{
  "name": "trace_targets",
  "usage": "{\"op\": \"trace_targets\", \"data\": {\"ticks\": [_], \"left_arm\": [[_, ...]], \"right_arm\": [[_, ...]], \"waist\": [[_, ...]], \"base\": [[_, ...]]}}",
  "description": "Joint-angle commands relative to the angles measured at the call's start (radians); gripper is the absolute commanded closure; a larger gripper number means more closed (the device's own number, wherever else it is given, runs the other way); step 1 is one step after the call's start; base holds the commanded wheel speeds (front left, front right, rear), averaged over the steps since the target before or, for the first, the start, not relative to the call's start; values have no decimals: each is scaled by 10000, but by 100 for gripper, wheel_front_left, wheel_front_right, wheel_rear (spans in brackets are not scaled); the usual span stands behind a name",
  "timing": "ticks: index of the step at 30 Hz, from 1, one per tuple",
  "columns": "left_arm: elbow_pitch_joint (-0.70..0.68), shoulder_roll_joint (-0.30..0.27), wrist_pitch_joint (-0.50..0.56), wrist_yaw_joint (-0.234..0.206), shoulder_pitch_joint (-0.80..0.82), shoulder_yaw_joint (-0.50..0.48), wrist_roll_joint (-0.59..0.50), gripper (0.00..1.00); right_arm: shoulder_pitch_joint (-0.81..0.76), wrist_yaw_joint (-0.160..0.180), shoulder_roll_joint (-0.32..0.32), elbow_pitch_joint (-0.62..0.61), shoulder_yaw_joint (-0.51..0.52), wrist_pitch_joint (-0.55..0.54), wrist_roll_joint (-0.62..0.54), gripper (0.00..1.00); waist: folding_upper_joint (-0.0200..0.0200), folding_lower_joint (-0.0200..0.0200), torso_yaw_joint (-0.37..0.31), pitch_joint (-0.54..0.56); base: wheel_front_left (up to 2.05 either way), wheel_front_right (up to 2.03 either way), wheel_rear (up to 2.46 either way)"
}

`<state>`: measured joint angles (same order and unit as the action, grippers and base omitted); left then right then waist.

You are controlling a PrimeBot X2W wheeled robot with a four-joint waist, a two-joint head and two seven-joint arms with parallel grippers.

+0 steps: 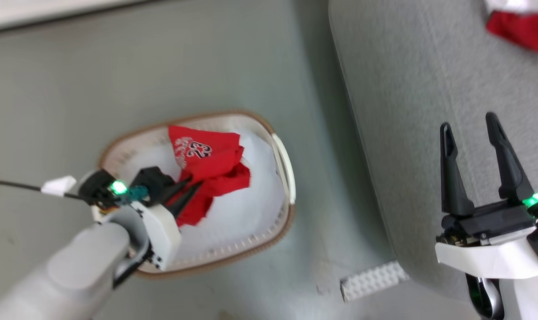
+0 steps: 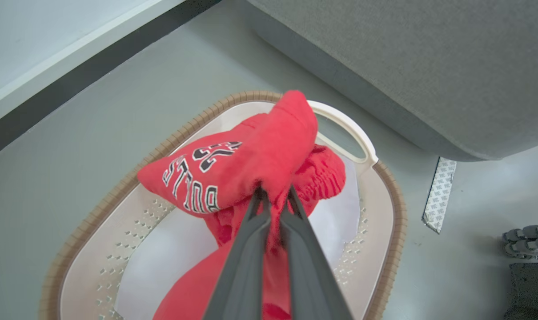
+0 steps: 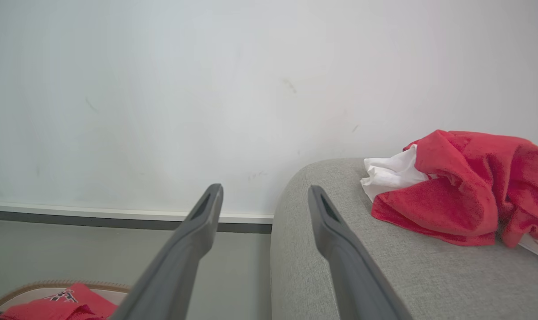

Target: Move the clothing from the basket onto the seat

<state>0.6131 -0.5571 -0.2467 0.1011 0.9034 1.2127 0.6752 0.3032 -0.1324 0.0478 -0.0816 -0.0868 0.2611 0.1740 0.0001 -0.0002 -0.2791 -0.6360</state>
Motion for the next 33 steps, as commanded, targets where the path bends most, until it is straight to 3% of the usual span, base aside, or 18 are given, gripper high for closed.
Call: {"op": "trace_targets", "data": {"ticks": [1, 10, 24, 33], "left_arm": [[-72, 155, -101, -137, -409, -130, 191, 100], [-1236, 501, -178, -1049, -1914, -1448, 688, 100], [-3931, 455, -184, -2576, -5211, -4397, -210, 100], [-4808, 421, -181, -2847, -6841, -5999, -823, 100]], "right_arm": [[-227, 33, 22, 182, 117, 29, -114, 0], [-986, 31, 24, 941, 411, 29, -470, 0], [-2196, 31, 25, 2155, -58, 29, -980, 0], [-2614, 31, 24, 2902, -893, 29, -763, 0]], "waist": [[-1, 2, 607, 1366], [-1, 2, 1209, 3556], [-1, 2, 2056, 6305], [-1, 2, 2319, 7008]], "base": [[0, 0, 0], [0, 0, 0], [0, 0, 0], [0, 0, 0]]}}
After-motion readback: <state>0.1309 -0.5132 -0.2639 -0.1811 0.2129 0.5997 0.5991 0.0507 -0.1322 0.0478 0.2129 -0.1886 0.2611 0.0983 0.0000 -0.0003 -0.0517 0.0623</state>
